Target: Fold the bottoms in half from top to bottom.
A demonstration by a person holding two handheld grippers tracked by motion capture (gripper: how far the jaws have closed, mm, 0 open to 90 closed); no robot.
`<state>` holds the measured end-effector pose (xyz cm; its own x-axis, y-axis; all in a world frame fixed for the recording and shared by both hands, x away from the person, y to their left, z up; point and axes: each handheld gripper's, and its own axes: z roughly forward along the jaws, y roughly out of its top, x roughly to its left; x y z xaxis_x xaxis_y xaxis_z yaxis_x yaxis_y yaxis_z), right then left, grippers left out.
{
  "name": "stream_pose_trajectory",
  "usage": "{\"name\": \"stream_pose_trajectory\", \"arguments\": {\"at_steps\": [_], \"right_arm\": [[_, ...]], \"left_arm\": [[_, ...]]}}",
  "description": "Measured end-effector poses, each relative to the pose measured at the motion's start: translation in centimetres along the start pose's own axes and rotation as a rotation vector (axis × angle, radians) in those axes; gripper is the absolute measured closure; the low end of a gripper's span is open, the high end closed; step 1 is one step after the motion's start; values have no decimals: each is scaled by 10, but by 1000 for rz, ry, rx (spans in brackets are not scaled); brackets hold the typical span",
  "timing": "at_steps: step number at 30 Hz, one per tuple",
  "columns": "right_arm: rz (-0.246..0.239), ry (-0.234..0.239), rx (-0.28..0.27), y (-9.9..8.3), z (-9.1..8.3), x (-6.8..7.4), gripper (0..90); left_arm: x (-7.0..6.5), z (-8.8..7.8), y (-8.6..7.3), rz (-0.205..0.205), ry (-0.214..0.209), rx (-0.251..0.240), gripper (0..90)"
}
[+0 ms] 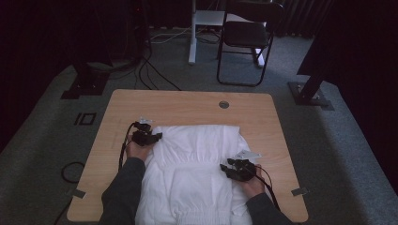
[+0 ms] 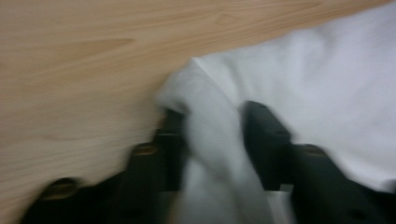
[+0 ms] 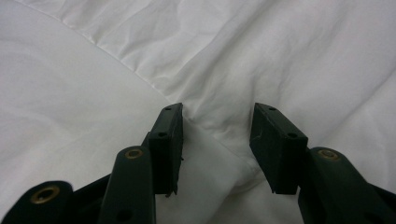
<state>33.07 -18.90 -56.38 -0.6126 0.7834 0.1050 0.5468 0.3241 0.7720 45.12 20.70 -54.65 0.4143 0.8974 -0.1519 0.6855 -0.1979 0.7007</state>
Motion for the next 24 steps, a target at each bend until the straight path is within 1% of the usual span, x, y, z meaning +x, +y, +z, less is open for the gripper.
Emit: {"name": "stream_pose_trajectory", "arguments": {"at_steps": [2, 4, 5, 6, 8, 9, 11, 14, 16, 17, 18, 19, 21, 23, 24], "right_arm": [[16, 17, 10, 2, -1, -2, 528], [41, 50, 31, 6, -3, -7, 524], [51, 52, 27, 9, -5, -10, 519], [51, 32, 14, 13, -9, -14, 513], [63, -31, -20, 25, -17, -27, 488], [80, -50, -38, 31, -19, -36, 463], [105, -86, -43, 46, -18, -55, 419], [124, -128, -19, 66, -5, -82, 357], [142, -135, -5, 76, 6, -96, 338], [142, -135, -5, 76, 6, -96, 338], [153, -127, -8, 80, 12, -101, 327], [182, -106, -5, 87, 24, -108, 299], [176, -112, 23, 91, 37, -110, 271], [179, -133, 57, 91, 49, -111, 256], [189, -137, 67, 91, 53, -112, 247]], "left_arm": [[-1, 0, 0, -1, -13, 1, 733], [0, 0, -1, 1, -16, -1, 745], [0, 0, -1, 7, -15, 0, 746], [0, 0, -1, 10, -14, -1, 746], [0, 0, -1, 11, -16, -2, 746], [0, 0, -1, 13, -17, -3, 746], [0, 0, -2, 13, -17, -7, 745], [0, 0, -2, 15, -16, -9, 745], [0, 0, -2, 15, -19, -11, 744], [0, 0, -2, 15, -19, -11, 744], [0, 0, -2, 16, -20, -13, 744], [0, 0, -3, 16, -20, -14, 743], [0, 1, -3, 16, -21, -18, 742], [0, 1, -3, 15, -19, -20, 742], [0, 0, -4, 16, -19, -21, 742]]}}
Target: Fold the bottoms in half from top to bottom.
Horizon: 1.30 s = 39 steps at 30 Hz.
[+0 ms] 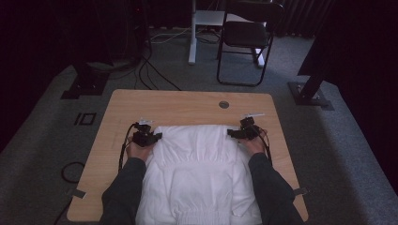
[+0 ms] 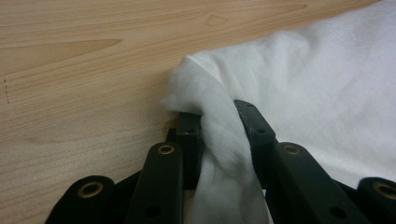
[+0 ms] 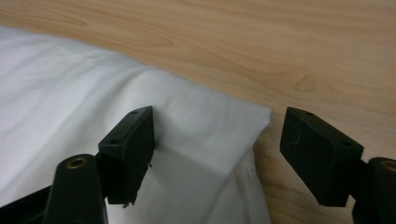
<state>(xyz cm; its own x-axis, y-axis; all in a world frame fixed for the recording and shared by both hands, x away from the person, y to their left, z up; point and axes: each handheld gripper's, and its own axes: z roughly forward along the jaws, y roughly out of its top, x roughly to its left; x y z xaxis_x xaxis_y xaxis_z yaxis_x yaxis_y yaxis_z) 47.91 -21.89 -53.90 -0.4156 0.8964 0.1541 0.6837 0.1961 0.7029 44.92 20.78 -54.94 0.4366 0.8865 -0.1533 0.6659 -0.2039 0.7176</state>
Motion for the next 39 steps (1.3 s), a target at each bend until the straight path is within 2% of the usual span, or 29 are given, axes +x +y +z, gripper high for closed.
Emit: {"name": "stream_pose_trajectory", "arguments": {"at_steps": [2, 6, 12, 13, 14, 16, 18, 20, 22, 27, 30, 35, 36, 37, 38, 39], "right_arm": [[8, -12, 19, -2, 6, 0, 239], [-21, -32, 36, -4, 12, 3, 224], [-31, -27, 26, -4, 14, 3, 228], [-31, -18, 26, -4, 14, 4, 256], [-47, 11, 25, -5, 14, 6, 332], [-63, 17, 34, -4, 13, 9, 427], [-48, 54, 52, -2, 12, 10, 566], [-30, 61, 73, -1, 11, 11, 664], [-26, 75, 73, -1, 12, 11, 748], [16, 83, 44, -1, 9, 9, 804], [30, 88, 2, 3, 0, 6, 810], [-14, 78, -88, 14, -23, 7, 813], [-26, 73, -107, 16, -27, 8, 813], [-26, 73, -107, 16, -27, 8, 813], [-34, 63, -157, 21, -38, 8, 814], [-34, 59, -180, 24, -42, 8, 814]], "left_arm": [[0, 0, 0, -2, -2, -1, 741], [0, 0, 0, 1, -2, -1, 741], [0, 0, 0, -1, 1, -2, 740], [0, 0, 0, -2, 1, -2, 740], [0, 0, 0, -2, 0, -2, 740], [0, 0, 0, -3, 1, -1, 740], [0, 0, 0, -7, 1, -1, 740], [-1, 0, 0, -10, 8, 0, 741], [-2, 0, 0, -12, 13, -1, 745], [-4, -2, 1, -12, 16, 7, 790], [-3, -7, 6, -16, 6, 8, 813], [-1, -28, 22, -48, -39, -78, 827], [-1, -28, 22, -48, -39, -78, 827], [-2, -36, 30, -47, -49, -111, 827], [-5, -46, 41, -32, -51, -152, 828], [-5, -46, 41, -32, -51, -152, 829]]}}
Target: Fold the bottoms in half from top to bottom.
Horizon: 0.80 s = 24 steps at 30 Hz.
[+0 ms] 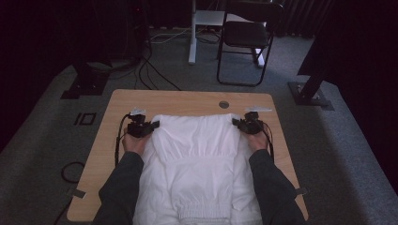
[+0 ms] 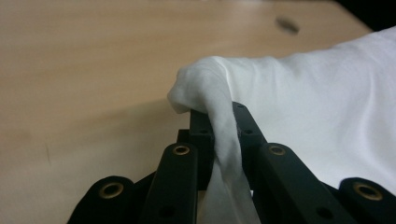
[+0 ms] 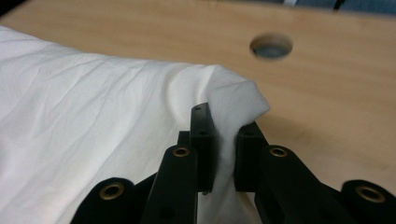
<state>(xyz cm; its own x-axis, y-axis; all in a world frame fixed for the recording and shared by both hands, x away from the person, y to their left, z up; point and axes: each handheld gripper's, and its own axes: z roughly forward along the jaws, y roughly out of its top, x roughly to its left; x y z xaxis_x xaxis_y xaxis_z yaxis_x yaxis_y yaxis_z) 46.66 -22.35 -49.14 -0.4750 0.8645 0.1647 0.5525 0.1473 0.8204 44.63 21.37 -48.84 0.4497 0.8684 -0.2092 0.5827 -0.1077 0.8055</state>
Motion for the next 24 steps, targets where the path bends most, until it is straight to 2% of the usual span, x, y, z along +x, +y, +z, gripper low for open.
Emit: {"name": "stream_pose_trajectory", "arguments": {"at_steps": [1, 3, 4, 6, 7, 10, 11, 15, 20, 21, 22, 23, 24], "right_arm": [[-1, -4, -11, 2, -3, 0, 815], [-3, -5, -30, 5, -6, -1, 816], [2, -2, -73, 12, -14, -2, 816], [-1, 2, -95, 15, -18, -3, 816], [0, 9, -141, 19, -26, -2, 816], [-16, 20, -168, 20, -32, 1, 814], [-31, 27, -180, 17, -37, 4, 813], [-26, 51, -198, 11, -46, 5, 813], [-44, 88, -211, -1, -68, 10, 813], [-44, 88, -211, -1, -68, 10, 813], [-54, 95, -208, -4, -73, 12, 813], [-69, 111, -210, -12, -84, 16, 813], [-74, 116, -209, -16, -88, 17, 812]], "left_arm": [[-2, -5, 8, 7, -10, -27, 829], [-3, -7, 13, 9, -15, -46, 829], [-4, -10, 17, 7, -23, -66, 829], [-8, -18, 26, 16, -33, -101, 830], [-11, -25, 30, 21, -46, -128, 829], [-13, -31, 31, 30, -47, -142, 829], [-14, -37, 29, 33, -61, -152, 829], [-18, -46, 25, 53, -78, -164, 830], [-28, -65, 15, 105, -103, -177, 833], [-28, -65, 15, 105, -103, -177, 833], [-33, -75, 7, 123, -119, -186, 833], [-34, -79, 4, 129, -126, -189, 834], [-36, -82, 1, 135, -132, -189, 834]]}}
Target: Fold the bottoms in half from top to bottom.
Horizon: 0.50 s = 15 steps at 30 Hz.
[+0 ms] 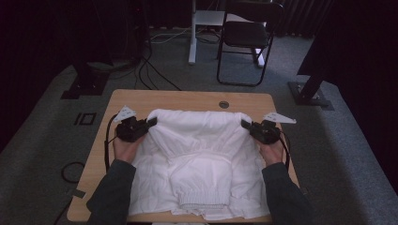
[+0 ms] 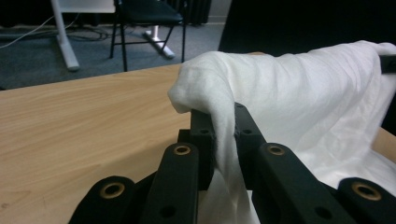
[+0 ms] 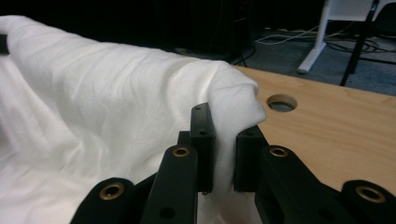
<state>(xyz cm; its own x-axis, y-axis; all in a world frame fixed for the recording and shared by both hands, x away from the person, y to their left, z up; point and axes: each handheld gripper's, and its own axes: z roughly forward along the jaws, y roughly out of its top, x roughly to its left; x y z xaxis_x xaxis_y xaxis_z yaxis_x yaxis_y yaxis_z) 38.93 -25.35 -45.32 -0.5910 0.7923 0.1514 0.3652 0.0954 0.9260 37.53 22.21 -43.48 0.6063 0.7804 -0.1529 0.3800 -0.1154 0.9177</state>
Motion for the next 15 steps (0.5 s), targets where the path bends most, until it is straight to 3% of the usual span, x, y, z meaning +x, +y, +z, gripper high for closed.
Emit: {"name": "stream_pose_trajectory", "arguments": {"at_steps": [9, 12, 15], "right_arm": [[-22, 36, 40, -29, -29, 17, 811], [-24, 47, 66, -43, -36, 22, 811], [-42, 49, 115, -60, -38, 29, 811]], "left_arm": [[-22, -24, -30, 20, -40, 8, 833], [-29, -30, -47, 26, -51, 39, 833], [-30, -31, -69, 15, -52, 102, 833]]}}
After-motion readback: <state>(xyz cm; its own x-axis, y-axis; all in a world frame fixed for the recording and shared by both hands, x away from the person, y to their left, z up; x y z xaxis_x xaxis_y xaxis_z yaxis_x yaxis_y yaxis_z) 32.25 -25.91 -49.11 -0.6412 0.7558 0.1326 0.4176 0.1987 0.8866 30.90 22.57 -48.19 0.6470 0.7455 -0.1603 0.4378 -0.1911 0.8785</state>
